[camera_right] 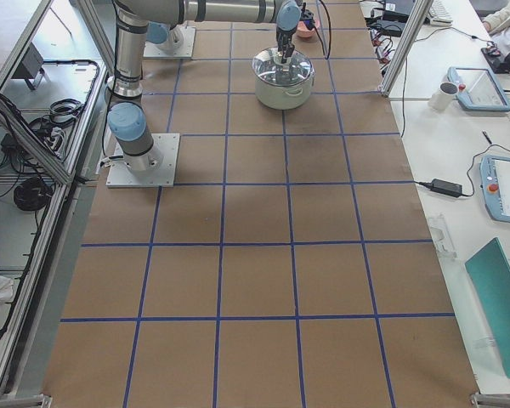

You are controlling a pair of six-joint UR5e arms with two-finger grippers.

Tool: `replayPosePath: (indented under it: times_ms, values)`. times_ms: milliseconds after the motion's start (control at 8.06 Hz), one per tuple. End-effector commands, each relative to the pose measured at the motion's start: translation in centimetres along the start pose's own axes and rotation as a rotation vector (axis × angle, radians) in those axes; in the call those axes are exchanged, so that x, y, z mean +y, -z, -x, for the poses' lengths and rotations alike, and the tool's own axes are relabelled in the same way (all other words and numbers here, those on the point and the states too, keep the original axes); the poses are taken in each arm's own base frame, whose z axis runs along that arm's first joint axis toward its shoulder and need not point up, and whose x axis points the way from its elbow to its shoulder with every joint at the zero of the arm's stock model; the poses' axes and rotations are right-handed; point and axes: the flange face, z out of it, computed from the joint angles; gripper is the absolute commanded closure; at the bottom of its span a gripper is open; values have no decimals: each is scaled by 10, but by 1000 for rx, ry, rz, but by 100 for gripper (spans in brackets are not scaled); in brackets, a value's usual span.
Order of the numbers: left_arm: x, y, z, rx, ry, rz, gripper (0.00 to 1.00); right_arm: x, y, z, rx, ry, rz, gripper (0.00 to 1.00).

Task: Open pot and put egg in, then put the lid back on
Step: 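Lower the glass lid onto the pot with the right gripper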

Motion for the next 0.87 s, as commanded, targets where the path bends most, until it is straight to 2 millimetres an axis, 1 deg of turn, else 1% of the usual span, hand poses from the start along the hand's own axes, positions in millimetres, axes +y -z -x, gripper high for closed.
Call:
replayPosePath:
  times_ms: [0,124,248,497,621,745]
  values:
    - [0,0,-1,3,-1,-2,0,0,0,-1,0,-5,0,52]
    - [0,-1,-2,3,-3,1,0,-4,3,0,-6,-2,-34,20]
    - [1,0,-2,2,-3,0,0,-3,11,-1,-8,-2,-54,0]
    - [0,-1,-1,3,-2,0,0,0,21,-4,-3,-8,-64,0]
    - [1,0,-1,3,-1,-2,0,3,32,-10,-2,-15,-79,0]
    - [1,0,-1,1,-1,-2,0,7,38,-13,5,-19,-66,0]
